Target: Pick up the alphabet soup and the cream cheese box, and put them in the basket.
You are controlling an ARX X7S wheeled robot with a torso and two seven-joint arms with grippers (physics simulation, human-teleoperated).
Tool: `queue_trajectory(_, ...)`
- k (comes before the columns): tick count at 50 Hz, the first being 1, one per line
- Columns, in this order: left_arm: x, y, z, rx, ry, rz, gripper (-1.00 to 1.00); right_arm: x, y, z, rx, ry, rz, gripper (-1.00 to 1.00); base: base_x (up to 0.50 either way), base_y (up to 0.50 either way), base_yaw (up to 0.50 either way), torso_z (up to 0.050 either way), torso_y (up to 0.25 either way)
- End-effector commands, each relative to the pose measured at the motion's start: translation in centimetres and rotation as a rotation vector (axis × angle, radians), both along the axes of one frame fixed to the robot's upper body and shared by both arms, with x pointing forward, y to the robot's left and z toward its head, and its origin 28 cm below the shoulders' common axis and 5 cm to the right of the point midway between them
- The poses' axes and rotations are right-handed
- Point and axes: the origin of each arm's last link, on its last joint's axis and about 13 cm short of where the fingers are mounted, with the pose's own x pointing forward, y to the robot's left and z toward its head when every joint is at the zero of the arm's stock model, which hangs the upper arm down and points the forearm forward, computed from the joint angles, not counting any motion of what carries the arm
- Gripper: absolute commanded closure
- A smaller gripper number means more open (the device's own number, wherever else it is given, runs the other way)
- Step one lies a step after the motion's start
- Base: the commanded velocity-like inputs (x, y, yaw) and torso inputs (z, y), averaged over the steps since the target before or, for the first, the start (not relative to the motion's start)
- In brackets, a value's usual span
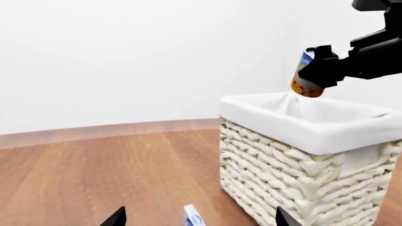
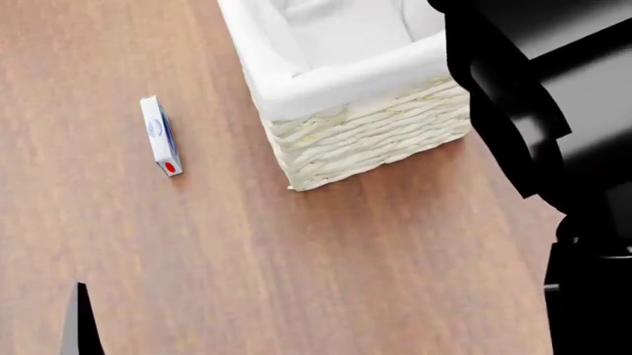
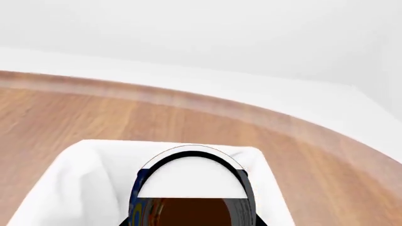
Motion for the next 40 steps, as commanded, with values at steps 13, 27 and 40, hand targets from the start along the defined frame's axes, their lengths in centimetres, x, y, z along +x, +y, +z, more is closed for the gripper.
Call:
queue_trajectory(13, -0.2, 0.2, -0.1, -0.006, 0.001, 0.006, -1.0, -0.7, 0.8, 0.3, -0.044, -0.023, 0.044, 1.0, 0.0, 0.0, 0.0, 0.0, 0.001)
queue_trajectory(27, -0.1, 0.1, -0.1, 0.006, 0.004, 0.007, -1.0, 0.1, 0.9, -0.4, -0.047, -0.013, 0.037, 1.0, 0.0, 0.0, 0.0, 0.0, 0.001)
queue_trajectory(40, -0.1, 0.2, -0.3, 0.012, 0.009, 0.013, -1.0, 0.7, 0.9, -1.5, -0.058, 0.009, 0.036, 1.0, 0.0, 0.0, 0.0, 0.0, 0.001)
